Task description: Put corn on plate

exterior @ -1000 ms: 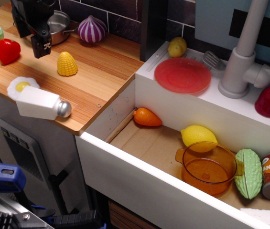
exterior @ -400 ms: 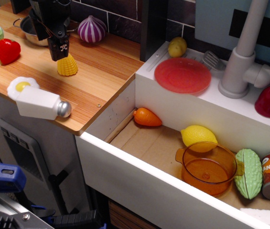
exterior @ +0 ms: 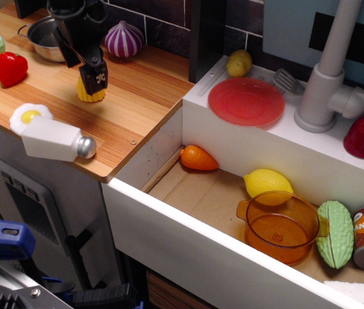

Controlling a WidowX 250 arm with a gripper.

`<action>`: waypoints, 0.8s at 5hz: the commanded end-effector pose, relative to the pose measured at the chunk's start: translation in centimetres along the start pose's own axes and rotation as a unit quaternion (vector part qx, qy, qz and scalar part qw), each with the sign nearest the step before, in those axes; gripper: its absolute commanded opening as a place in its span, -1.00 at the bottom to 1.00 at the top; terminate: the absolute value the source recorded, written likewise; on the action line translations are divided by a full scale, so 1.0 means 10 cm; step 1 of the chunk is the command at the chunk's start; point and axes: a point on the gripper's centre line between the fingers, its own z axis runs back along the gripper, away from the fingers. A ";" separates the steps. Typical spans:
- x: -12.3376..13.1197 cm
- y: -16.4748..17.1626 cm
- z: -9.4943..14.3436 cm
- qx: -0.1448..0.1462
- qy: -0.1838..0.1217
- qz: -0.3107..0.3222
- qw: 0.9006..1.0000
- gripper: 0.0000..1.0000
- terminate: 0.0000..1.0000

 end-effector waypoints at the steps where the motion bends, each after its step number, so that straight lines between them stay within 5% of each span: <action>1: 0.00 0.02 -0.09 0.003 -0.020 0.002 1.000 1.00 -1.00; 2: 0.02 0.04 -0.14 0.006 -0.018 0.005 1.000 -1.00 -1.00; 3: 0.05 -0.01 -0.05 0.006 -0.010 0.006 1.000 -1.00 -1.00; 4: 0.26 -0.27 0.18 0.029 -0.037 -0.060 0.997 -1.00 -1.00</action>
